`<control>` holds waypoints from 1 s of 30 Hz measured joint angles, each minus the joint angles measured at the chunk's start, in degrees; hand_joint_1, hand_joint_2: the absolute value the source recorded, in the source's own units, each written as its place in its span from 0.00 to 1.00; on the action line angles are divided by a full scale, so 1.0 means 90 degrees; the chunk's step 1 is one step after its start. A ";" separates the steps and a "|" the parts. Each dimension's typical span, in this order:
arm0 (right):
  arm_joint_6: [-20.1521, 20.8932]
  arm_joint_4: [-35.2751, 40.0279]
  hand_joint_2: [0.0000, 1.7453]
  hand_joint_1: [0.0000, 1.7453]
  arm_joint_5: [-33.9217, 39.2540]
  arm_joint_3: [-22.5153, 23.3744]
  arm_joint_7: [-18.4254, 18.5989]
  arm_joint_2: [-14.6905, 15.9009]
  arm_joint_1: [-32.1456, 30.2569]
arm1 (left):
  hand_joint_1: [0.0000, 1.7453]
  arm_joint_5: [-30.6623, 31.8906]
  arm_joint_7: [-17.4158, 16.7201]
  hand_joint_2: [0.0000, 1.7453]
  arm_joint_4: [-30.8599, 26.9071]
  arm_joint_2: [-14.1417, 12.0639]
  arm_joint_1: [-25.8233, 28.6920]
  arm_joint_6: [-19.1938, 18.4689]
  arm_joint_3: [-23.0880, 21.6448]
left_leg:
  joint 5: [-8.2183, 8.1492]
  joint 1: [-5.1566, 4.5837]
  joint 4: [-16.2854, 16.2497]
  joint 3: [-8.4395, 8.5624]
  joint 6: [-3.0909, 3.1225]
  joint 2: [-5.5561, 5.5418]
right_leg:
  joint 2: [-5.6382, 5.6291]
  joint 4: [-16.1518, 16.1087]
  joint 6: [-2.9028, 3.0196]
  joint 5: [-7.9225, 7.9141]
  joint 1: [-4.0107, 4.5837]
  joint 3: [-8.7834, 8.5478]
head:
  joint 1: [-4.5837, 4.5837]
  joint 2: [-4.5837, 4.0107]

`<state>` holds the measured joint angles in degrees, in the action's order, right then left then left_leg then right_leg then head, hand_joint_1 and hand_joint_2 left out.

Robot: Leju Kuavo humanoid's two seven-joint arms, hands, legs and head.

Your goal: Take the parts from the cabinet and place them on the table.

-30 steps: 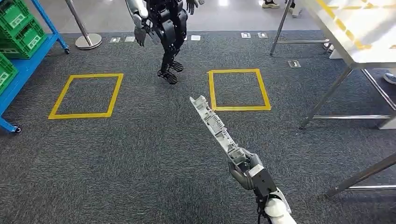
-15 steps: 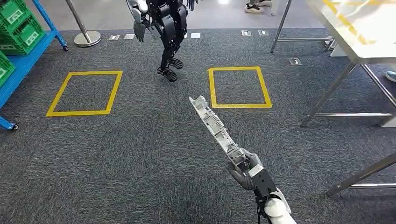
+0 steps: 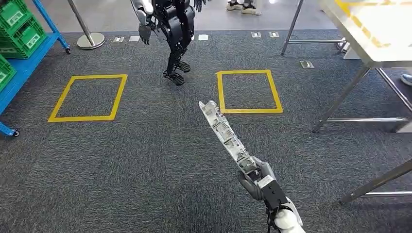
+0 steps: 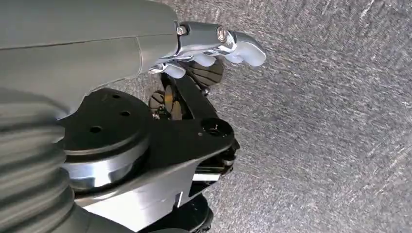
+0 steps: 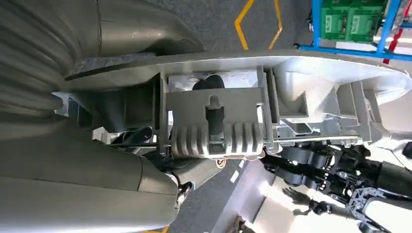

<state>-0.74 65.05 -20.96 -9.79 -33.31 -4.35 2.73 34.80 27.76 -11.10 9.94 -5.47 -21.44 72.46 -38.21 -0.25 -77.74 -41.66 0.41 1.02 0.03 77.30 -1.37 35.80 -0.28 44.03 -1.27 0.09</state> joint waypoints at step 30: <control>-0.0170 0.0469 1.00 1.00 -0.0039 -0.0005 0.0029 -0.0192 -0.0255 | 0.00 0.0039 0.0112 1.00 -0.0010 -0.0126 0.0016 -0.0214 0.0000 | 0.0524 0.0000 0.1388 0.0864 0.0004 -0.0001 | 0.0001 -0.1365 0.0010 -0.0493 0.0000 -0.0879 | 0.0000 0.0000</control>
<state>-2.27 69.26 -21.31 -9.84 -33.05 -6.08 0.43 35.15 28.76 -11.19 8.81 -5.33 -23.36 72.46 -33.49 -0.25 -65.25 -33.88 0.45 1.01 0.04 65.01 -1.28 31.36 -0.28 36.12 -1.27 0.09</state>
